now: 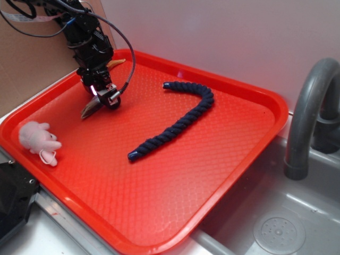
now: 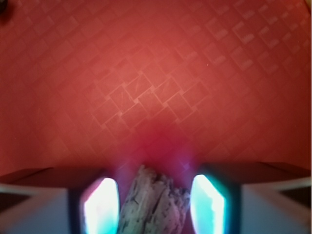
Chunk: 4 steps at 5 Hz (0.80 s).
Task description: Grab the wood chip.
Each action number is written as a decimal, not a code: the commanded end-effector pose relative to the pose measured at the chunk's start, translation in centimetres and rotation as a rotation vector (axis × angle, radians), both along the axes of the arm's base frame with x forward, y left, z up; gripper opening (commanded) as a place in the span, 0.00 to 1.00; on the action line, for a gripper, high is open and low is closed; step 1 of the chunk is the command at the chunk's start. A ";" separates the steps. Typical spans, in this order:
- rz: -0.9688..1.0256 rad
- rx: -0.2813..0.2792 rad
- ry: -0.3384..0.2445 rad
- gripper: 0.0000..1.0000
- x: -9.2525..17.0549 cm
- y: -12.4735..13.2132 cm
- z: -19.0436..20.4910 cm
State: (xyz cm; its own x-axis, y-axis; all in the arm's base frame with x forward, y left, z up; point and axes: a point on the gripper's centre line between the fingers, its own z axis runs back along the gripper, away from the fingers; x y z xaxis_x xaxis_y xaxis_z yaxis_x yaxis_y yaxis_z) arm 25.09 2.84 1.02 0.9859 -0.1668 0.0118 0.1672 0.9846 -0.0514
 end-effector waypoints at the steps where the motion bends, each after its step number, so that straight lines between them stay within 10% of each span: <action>1: -0.072 0.025 0.090 0.00 -2.1 -2.3 -1.7; 4: 0.127 0.022 -0.167 0.00 -1.0 -2.1 11.7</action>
